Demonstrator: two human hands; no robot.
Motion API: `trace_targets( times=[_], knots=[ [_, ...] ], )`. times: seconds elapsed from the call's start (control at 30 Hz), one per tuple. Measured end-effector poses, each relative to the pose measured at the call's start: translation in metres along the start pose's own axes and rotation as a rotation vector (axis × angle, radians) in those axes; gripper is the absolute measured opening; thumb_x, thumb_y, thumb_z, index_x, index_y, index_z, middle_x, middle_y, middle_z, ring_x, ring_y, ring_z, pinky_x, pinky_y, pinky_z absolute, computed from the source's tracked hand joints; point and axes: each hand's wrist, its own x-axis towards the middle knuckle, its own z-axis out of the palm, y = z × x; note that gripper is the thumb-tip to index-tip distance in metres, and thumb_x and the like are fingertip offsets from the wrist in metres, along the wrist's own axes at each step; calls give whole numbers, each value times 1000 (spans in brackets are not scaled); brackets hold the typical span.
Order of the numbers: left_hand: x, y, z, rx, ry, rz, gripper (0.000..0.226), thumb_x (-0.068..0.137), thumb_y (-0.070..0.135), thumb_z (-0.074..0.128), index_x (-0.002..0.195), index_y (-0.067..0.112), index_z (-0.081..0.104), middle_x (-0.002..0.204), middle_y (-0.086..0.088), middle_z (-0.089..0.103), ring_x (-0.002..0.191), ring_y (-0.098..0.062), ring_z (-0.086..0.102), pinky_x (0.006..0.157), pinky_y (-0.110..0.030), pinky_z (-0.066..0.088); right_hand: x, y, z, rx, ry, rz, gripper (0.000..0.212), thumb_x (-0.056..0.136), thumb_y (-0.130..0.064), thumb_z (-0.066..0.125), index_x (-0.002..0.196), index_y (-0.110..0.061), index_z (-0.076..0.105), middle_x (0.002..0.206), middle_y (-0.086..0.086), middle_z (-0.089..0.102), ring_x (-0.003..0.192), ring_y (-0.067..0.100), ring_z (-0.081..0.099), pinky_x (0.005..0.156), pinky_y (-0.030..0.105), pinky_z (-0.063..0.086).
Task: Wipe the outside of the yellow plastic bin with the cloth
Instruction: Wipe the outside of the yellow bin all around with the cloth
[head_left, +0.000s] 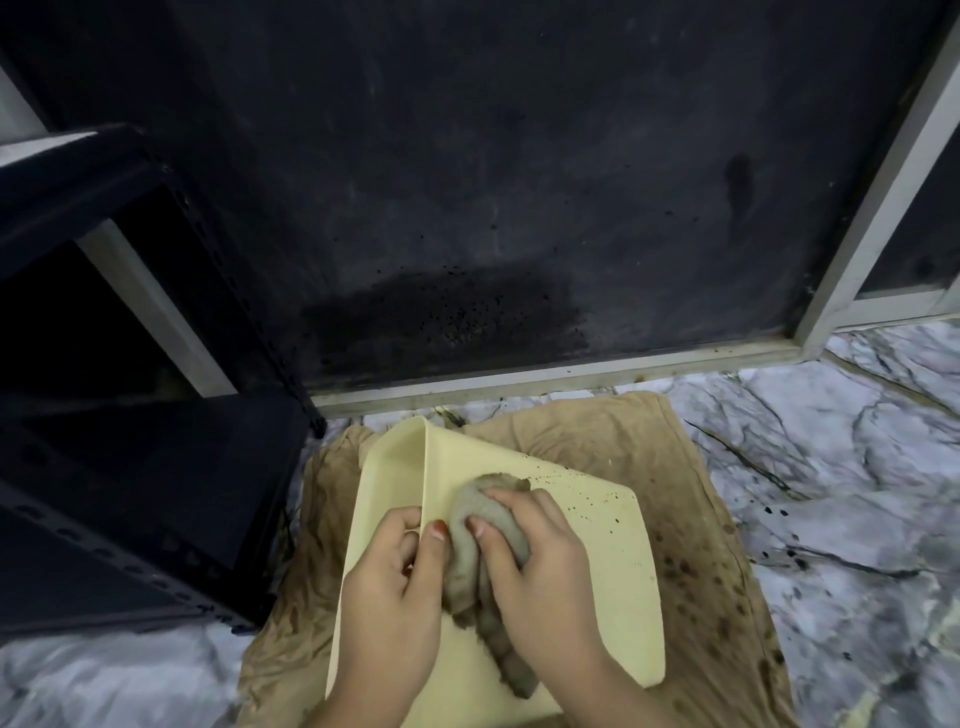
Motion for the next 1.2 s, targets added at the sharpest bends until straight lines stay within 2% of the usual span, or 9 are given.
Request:
trace_targets(
  times=[0.3,0.4,0.53,0.67,0.83,0.9,1.0,1.1,1.2],
  knots=[
    [-4,-4,1,-88,-5,-36,22,88,16,56,74,32,62,67,-32,57,54,-20,44,56,-31,36,6,32,-14,-22,75,129,19,86,-23,58,105,-24,62,97,-12,59,89,-2,53,79,-1,33],
    [-3,-8,-2,-65,23,-43,22,88,17,56,73,32,61,67,-30,58,53,-20,44,54,-29,34,2,57,-28,-58,111,234,18,86,-17,59,104,-19,63,95,0,62,86,14,54,70,12,34],
    [-2,-12,-6,-47,52,-68,26,90,16,55,70,32,59,61,-21,60,48,-17,45,46,-25,32,-17,101,-48,-158,146,387,19,85,-14,60,103,-13,63,97,14,64,93,32,58,73,29,35],
    [-3,-12,-6,-30,65,-78,25,90,18,54,69,32,58,62,-17,63,46,-15,46,43,-24,33,-45,111,-54,-138,155,496,26,83,-13,62,108,-14,63,107,16,63,103,34,56,78,32,38],
    [-10,-7,1,-21,39,-64,17,90,23,53,73,26,57,66,-9,68,48,-15,52,49,-24,39,-68,65,-32,-102,199,259,30,68,-45,52,97,-35,57,85,-10,62,85,1,56,74,-5,33],
    [-13,-4,3,-17,14,-39,16,90,23,53,75,25,57,66,-11,66,46,-12,47,44,-20,33,-64,44,-22,-51,158,176,27,70,-44,54,96,-38,57,90,-14,58,86,-7,55,74,-2,36],
    [-15,-1,6,2,-13,2,11,89,29,56,77,28,57,62,-17,62,49,-15,46,46,-21,33,-44,17,-14,20,115,67,24,74,-43,54,98,-39,58,93,-18,55,87,-5,56,76,4,40],
    [-15,0,7,29,-21,64,17,74,53,53,81,38,57,58,-21,57,48,-12,44,47,-22,35,-14,8,-14,24,96,41,23,78,-40,54,100,-34,60,89,-15,56,89,-5,54,76,2,37],
    [-14,0,5,49,-30,90,23,70,57,50,82,39,58,55,-20,49,47,-12,40,46,-23,33,12,13,-21,25,119,73,16,84,-24,61,100,-25,63,91,-19,55,89,-9,52,77,-1,34]
  ],
)
